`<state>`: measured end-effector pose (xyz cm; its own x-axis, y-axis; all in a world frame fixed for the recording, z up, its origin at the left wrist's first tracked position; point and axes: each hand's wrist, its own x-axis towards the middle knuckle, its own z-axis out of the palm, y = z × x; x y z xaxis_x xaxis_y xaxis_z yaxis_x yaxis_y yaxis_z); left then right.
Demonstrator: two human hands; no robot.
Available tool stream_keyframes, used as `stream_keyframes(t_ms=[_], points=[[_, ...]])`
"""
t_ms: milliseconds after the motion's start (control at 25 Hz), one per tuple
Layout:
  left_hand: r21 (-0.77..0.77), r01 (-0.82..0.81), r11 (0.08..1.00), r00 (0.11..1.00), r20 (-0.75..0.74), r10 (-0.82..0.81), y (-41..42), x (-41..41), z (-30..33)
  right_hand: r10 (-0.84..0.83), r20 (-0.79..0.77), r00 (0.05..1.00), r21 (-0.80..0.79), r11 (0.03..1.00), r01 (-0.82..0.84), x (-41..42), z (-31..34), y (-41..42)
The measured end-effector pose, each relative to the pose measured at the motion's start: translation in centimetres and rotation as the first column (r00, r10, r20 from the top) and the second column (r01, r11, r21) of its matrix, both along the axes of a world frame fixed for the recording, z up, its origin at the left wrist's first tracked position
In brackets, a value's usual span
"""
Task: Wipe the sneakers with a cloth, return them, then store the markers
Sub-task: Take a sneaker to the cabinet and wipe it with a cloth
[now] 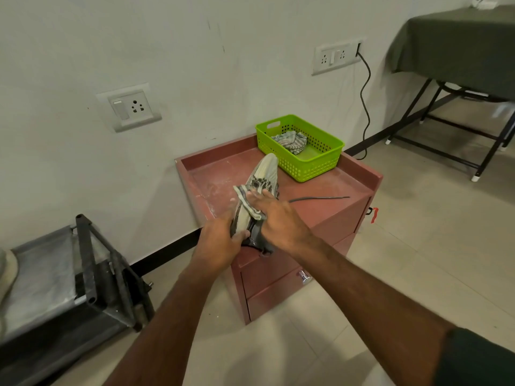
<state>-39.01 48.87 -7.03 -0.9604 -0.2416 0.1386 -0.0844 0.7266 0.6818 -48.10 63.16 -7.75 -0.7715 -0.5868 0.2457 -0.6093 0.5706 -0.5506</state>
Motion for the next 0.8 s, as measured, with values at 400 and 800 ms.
stream_keyframes(t_ms=[400, 800], points=[[-0.044, -0.055, 0.998, 0.998, 0.007, 0.056, -0.7, -0.2, -0.2, 0.207, -0.221, 0.953, 0.097, 0.977, -0.190, -2.0, -1.4, 0.7], [-0.190, -0.073, 0.979, 0.994, 0.063, 0.086, 0.2, -1.2, -2.0, -0.111, -0.102, 0.989, 0.286, 0.949, 0.136, -10.0, 2.4, -2.0]])
